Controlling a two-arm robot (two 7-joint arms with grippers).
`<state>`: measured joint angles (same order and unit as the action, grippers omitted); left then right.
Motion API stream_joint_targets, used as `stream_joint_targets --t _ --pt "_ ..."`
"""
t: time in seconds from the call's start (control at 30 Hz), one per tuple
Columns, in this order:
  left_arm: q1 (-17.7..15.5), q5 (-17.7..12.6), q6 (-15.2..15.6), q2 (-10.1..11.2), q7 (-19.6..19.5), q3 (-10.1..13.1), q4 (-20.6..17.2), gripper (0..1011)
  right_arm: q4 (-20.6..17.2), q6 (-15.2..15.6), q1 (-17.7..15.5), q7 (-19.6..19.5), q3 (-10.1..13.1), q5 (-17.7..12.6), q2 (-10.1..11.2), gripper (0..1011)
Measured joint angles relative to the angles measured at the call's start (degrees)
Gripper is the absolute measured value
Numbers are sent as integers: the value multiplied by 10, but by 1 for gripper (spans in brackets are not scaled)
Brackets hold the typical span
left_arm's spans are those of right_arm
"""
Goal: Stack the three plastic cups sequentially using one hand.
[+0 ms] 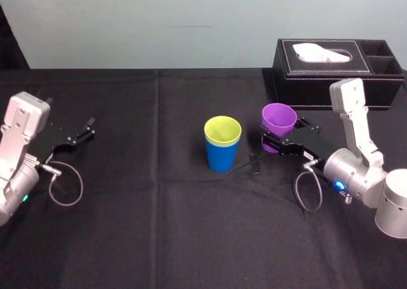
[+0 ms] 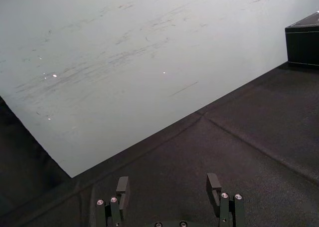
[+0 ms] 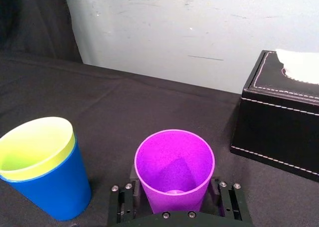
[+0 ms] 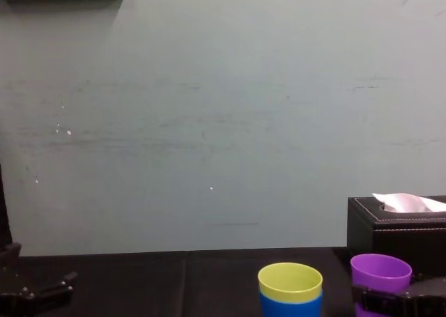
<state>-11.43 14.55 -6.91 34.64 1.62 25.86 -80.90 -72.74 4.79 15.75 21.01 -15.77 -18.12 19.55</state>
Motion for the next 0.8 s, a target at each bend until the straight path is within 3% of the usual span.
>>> stream_joint_targets --t 0.07,0.27,0.6,0.8 --pt "0 0 0 0 0 0 0 1011 0 0 0 0 0 0 0 759" --pt "0 0 0 0 0 0 0 1011 -3 1 -1 -1 0 0 1 728" --pt "0 0 0 0 0 0 0 1011 -63 19 -7 8 -2 -2 20 724" --pt "0 0 0 0 0 0 0 1011 -101 47 2 35 4 -38 32 724"
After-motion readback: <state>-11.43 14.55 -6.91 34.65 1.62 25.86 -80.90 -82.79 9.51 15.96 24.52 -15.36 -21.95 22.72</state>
